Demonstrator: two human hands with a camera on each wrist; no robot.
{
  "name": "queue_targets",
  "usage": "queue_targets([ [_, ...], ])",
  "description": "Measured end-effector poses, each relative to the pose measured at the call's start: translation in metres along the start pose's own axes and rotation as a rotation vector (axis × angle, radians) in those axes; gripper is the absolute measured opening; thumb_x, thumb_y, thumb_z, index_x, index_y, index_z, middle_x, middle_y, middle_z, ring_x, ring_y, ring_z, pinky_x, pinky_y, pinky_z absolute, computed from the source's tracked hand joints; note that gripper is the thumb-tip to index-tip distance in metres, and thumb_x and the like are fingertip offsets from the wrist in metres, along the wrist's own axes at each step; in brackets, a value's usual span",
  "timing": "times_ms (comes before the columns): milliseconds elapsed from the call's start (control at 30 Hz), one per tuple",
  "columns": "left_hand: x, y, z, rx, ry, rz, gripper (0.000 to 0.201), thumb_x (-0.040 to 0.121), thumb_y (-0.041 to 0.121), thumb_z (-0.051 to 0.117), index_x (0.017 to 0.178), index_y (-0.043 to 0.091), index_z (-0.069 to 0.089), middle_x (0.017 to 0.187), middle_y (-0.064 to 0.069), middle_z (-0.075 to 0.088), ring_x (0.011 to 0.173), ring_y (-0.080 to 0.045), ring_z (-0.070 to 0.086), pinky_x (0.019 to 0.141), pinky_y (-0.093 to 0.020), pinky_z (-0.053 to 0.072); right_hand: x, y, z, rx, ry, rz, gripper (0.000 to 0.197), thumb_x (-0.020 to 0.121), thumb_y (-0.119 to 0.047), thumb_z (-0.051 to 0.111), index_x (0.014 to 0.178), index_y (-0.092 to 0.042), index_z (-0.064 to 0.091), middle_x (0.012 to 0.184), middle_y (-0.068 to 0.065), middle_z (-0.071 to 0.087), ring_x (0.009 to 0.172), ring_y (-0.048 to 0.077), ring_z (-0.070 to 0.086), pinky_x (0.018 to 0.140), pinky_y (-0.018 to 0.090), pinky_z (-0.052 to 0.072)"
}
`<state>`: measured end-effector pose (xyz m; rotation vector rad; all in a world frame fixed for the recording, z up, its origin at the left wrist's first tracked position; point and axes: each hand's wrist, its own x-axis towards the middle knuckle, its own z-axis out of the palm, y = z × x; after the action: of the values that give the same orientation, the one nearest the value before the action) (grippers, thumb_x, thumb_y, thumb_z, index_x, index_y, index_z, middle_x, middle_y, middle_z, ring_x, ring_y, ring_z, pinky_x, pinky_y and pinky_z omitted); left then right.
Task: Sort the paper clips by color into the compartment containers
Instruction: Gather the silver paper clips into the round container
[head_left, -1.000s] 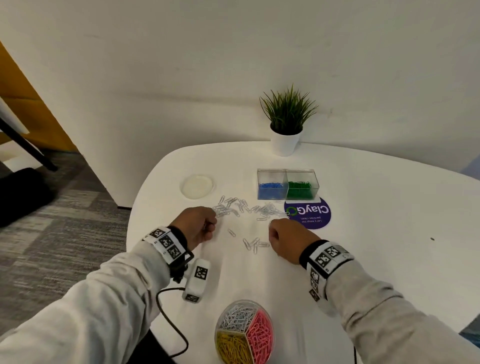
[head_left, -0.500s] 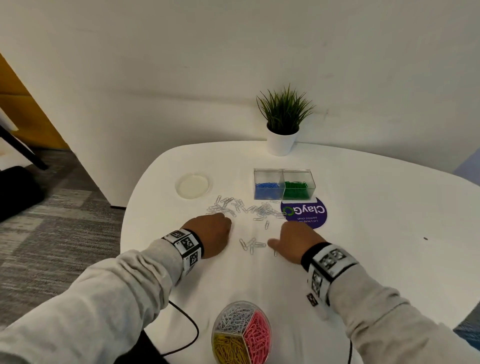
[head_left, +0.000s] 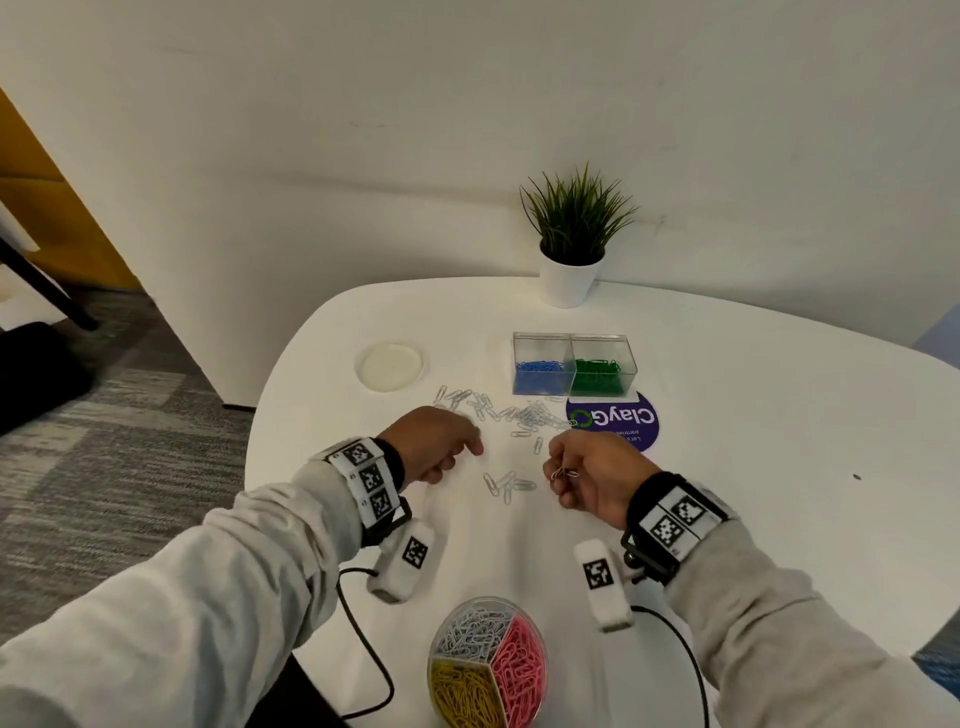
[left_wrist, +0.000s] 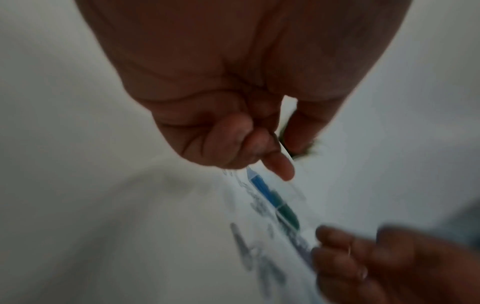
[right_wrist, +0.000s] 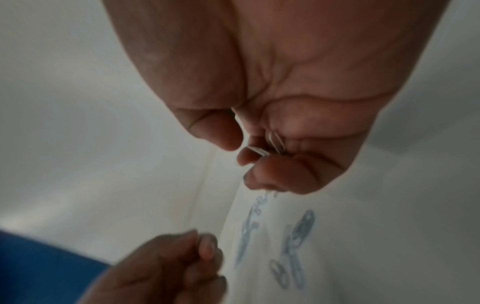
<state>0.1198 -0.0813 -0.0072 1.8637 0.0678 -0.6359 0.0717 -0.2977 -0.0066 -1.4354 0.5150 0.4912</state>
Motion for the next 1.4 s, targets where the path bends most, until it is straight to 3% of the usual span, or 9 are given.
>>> queue_targets([
  [133,0.005,-0.010,0.011,1.106,-0.005,0.425,0.029,0.089,0.046,0.065,0.116,0.036,0.066,0.103,0.011,0.058,0.102,-0.011,0.055,0.084,-0.022,0.041,0.013,0.005,0.009,-1.113,0.091,-0.309,0.007,0.089,-0.024,0.060,0.088,-0.017,0.059,0.091,-0.002,0.062,0.081,0.016,0.057,0.069,0.029,0.046],
  [200,0.003,-0.017,0.014,1.240,0.019,0.481,0.028,0.094,0.045,0.057,0.120,0.038,0.063,0.111,0.006,0.057,0.109,-0.017,0.055,0.085,-0.028,0.042,0.015,0.014,0.011,-1.344,0.097,-0.430,0.016,0.093,-0.034,0.059,0.102,-0.020,0.060,0.106,-0.002,0.063,0.098,0.019,0.058,0.084,0.031,0.047],
  [300,-0.001,-0.024,0.017,1.326,0.014,0.564,0.023,0.099,0.036,0.046,0.110,0.029,0.065,0.107,0.002,0.059,0.099,-0.023,0.060,0.073,-0.029,0.042,0.014,0.024,0.013,-1.498,0.081,-0.528,0.022,0.098,-0.033,0.050,0.109,-0.016,0.058,0.110,0.006,0.063,0.100,0.024,0.058,0.082,0.032,0.045],
  [500,-0.018,-0.029,0.004,1.378,-0.029,0.357,0.029,0.091,0.044,0.048,0.097,0.015,0.053,0.103,-0.004,0.061,0.092,-0.028,0.059,0.071,-0.032,0.042,-0.009,0.018,0.008,-1.376,0.008,-0.419,0.017,0.088,-0.030,0.059,0.097,-0.017,0.059,0.097,-0.002,0.060,0.087,0.016,0.056,0.070,0.025,0.041],
  [633,-0.038,-0.029,-0.022,1.175,-0.020,0.217,0.024,0.085,0.043,0.055,0.088,0.020,0.058,0.091,0.004,0.063,0.085,-0.019,0.058,0.075,-0.031,0.048,-0.062,0.008,0.027,-1.264,-0.189,-0.562,0.006,0.083,-0.025,0.063,0.087,-0.023,0.058,0.081,-0.013,0.055,0.075,0.004,0.051,0.064,0.021,0.038],
  [800,-0.074,-0.020,-0.025,0.989,-0.028,0.219,0.005,0.088,0.029,0.055,0.093,0.028,0.057,0.086,0.013,0.056,0.076,-0.006,0.051,0.065,-0.022,0.039,-0.107,0.033,0.061,-1.487,-0.374,-0.752,0.012,0.088,-0.017,0.055,0.098,-0.019,0.061,0.098,-0.001,0.059,0.086,0.018,0.056,0.073,0.032,0.048],
  [967,-0.113,-0.005,-0.010,0.589,-0.327,0.049,0.023,0.082,0.017,0.055,0.103,0.022,0.061,0.093,-0.002,0.062,0.074,-0.015,0.054,0.064,-0.027,0.046,-0.114,0.045,0.062,-1.539,-0.332,-0.775,0.028,0.088,-0.013,0.053,0.113,-0.023,0.063,0.110,0.001,0.064,0.098,0.023,0.060,0.079,0.034,0.051],
  [1133,-0.138,0.000,0.010,0.744,-0.295,0.236,0.019,0.090,0.003,0.049,0.094,0.015,0.063,0.084,0.004,0.066,0.069,-0.005,0.061,0.064,-0.019,0.053,-0.115,0.038,0.048,-1.372,-0.351,-0.697,0.034,0.093,-0.008,0.052,0.117,-0.027,0.068,0.115,-0.009,0.069,0.104,0.007,0.063,0.091,0.028,0.052],
  [1400,-0.141,-0.010,0.030,0.928,-0.210,0.395,0.013,0.086,0.018,0.063,0.098,0.024,0.062,0.086,0.011,0.067,0.078,-0.005,0.063,0.069,-0.021,0.049,-0.109,0.031,0.034,-1.122,-0.297,-0.623,0.025,0.083,0.000,0.053,0.083,-0.020,0.068,0.087,-0.007,0.072,0.078,0.003,0.066,0.072,0.021,0.056],
])
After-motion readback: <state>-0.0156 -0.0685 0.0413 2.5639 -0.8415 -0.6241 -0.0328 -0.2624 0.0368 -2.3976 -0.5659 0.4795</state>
